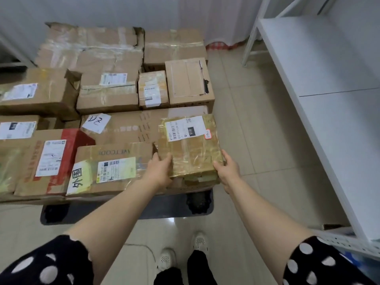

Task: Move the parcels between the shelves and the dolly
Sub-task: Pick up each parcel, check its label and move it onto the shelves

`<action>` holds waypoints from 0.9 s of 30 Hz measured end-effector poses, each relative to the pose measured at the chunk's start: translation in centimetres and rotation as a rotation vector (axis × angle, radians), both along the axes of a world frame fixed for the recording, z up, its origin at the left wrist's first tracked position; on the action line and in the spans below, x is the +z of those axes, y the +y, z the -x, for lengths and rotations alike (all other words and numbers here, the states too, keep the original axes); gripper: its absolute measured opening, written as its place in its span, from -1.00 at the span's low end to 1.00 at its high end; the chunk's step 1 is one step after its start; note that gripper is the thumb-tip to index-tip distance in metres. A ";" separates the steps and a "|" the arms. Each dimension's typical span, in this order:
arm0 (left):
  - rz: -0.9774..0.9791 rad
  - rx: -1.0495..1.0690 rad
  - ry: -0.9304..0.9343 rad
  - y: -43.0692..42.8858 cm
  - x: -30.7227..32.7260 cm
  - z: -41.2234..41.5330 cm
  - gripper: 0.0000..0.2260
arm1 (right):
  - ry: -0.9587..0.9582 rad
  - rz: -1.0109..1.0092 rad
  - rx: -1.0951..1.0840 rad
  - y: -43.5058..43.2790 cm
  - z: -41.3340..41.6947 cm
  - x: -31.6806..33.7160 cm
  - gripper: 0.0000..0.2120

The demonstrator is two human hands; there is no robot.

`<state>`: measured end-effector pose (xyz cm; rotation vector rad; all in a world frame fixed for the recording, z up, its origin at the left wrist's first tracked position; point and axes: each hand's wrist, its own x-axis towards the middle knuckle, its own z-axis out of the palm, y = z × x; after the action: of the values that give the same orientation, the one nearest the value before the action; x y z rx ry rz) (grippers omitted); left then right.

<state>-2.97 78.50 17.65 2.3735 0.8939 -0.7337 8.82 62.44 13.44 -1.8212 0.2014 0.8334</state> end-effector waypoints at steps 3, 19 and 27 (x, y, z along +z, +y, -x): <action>-0.044 -0.019 0.009 0.1 -2.4 0.1 -0.28 | 0.017 0.005 0.002 0.5 -0.1 -2.4 -0.43; -0.167 -0.302 0.054 -0.5 -5.7 -0.2 -0.18 | -0.001 0.070 0.045 1.8 2.0 -5.4 -0.53; -0.130 -0.336 0.059 -0.4 -4.7 0.2 -0.21 | 0.007 0.186 0.164 0.9 2.4 -3.5 -0.43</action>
<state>-3.16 78.10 12.91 2.6667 0.5845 -0.9009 6.44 63.35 9.95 -2.0294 0.1393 0.9618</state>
